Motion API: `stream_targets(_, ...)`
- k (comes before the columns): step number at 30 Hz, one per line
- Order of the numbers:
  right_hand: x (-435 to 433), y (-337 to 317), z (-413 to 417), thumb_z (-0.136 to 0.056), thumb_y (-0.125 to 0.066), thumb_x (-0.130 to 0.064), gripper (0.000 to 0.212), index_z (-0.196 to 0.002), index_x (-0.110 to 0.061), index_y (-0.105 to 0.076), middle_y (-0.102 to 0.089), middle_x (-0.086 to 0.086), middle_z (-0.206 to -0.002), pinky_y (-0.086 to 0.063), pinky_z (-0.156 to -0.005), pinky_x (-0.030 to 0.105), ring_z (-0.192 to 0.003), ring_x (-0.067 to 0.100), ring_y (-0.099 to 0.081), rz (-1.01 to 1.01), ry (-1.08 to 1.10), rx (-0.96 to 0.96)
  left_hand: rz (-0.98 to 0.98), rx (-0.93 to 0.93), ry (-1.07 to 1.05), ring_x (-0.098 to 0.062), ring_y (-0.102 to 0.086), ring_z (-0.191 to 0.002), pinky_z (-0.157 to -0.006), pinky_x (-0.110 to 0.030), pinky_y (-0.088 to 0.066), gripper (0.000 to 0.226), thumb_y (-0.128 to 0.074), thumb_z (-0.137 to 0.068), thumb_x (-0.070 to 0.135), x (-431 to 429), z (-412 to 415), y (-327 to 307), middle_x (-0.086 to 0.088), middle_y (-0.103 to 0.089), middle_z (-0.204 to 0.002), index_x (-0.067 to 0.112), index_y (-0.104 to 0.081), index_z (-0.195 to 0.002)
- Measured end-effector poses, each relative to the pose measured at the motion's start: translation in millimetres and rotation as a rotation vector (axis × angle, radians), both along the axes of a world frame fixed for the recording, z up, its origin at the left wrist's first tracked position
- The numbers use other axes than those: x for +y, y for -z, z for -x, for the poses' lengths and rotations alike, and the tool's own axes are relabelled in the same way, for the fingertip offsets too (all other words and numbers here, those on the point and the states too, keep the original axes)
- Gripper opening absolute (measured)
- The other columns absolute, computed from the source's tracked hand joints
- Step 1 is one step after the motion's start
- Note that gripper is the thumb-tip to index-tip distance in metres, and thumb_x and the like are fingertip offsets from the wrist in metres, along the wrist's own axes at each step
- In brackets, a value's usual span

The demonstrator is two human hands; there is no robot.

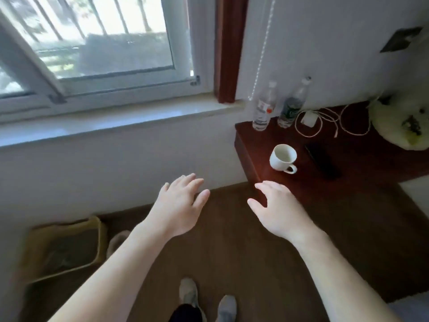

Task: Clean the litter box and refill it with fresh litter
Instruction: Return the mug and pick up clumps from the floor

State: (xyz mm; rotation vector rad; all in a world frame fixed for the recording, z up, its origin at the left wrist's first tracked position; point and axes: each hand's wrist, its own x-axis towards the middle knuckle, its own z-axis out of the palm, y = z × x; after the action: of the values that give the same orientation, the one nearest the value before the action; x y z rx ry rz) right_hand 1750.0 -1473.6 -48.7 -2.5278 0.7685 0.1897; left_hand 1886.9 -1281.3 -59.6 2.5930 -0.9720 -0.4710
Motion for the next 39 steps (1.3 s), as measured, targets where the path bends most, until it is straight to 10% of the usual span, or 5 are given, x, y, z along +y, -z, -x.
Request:
stream_targets(21,496.1,-3.2,-134.2,-0.101,-0.038,-0.053,0.053,-0.14,-0.02,-0.048,-0.048,0.004,-0.145,-0.03,-0.114,0.038,-0.14,0.023,-0.035,0.21,-0.928,0.067,-0.167,0.047,-0.78,-0.019,-0.012,-0.151,-0.122,-0.051,-0.011,0.055,-0.025,-0.101,0.052,552.0,48.7,0.1,0.003,-0.021,-0.163,0.03,-0.028,-0.152)
stream_targets(39,676.8,31.6,-255.7,-0.102,-0.031,-0.052,0.049,-0.135,-0.023,-0.053,-0.051,0.001,-0.142,-0.027,-0.114,0.042,-0.14,0.024,-0.035,0.27,-1.181,0.097,-0.285,0.118,-0.914,-0.021,-0.014,-0.15,-0.122,-0.05,-0.011,0.055,-0.027,-0.101,0.051,723.7,-27.4,15.1,0.0,-0.023,-0.162,0.027,-0.028,-0.152)
